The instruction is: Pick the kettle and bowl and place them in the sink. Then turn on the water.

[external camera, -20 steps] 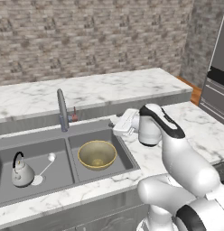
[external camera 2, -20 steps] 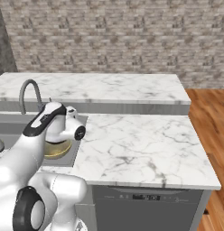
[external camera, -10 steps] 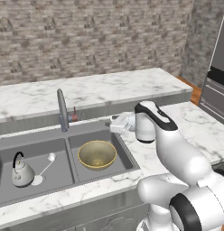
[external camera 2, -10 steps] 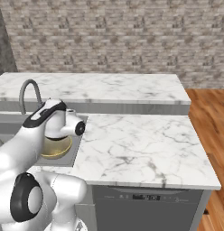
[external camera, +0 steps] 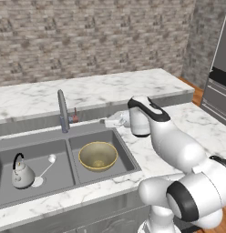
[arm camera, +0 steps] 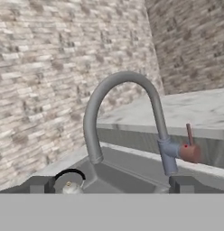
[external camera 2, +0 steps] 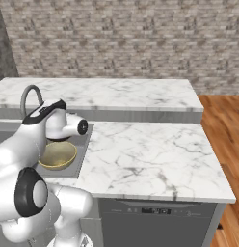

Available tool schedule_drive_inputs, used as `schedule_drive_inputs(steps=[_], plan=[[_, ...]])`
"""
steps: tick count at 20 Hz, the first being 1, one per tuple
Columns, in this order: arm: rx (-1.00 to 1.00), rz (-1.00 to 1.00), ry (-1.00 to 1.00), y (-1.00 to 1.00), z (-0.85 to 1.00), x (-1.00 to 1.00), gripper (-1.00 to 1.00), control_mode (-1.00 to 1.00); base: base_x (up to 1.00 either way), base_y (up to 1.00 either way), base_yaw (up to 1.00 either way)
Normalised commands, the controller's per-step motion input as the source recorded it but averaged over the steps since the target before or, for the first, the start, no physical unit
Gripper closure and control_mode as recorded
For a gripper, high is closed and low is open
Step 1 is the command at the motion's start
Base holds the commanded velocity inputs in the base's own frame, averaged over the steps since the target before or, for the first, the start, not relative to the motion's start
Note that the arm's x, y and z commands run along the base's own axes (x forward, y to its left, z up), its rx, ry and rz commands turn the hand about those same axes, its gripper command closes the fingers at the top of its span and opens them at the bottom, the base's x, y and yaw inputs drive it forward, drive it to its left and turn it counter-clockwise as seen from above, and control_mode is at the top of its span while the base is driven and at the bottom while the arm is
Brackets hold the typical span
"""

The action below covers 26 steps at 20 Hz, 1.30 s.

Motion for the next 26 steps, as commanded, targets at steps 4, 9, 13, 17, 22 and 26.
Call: schedule_drive_inputs(steps=[4,9,13,17,22,26], plan=[[0.0,0.0,-0.16,0.1,-0.16,0.0,-1.0,-1.0,0.0,0.0,0.0],[0.0,0.0,-0.23,0.13,-0.16,0.0,-1.0,-1.0,0.0,0.0,0.0],[0.0,0.0,-0.13,0.14,-0.01,0.0,-1.0,-1.0,0.0,0.0,0.0],[0.0,0.0,-0.05,0.12,0.0,0.09,-1.0,-1.0,0.0,0.0,0.0],[0.0,0.0,-0.05,0.13,0.0,0.11,-1.0,-1.0,0.0,0.0,0.0],[0.0,0.0,-0.05,0.0,0.0,0.11,-1.0,-1.0,0.0,0.0,0.0]])
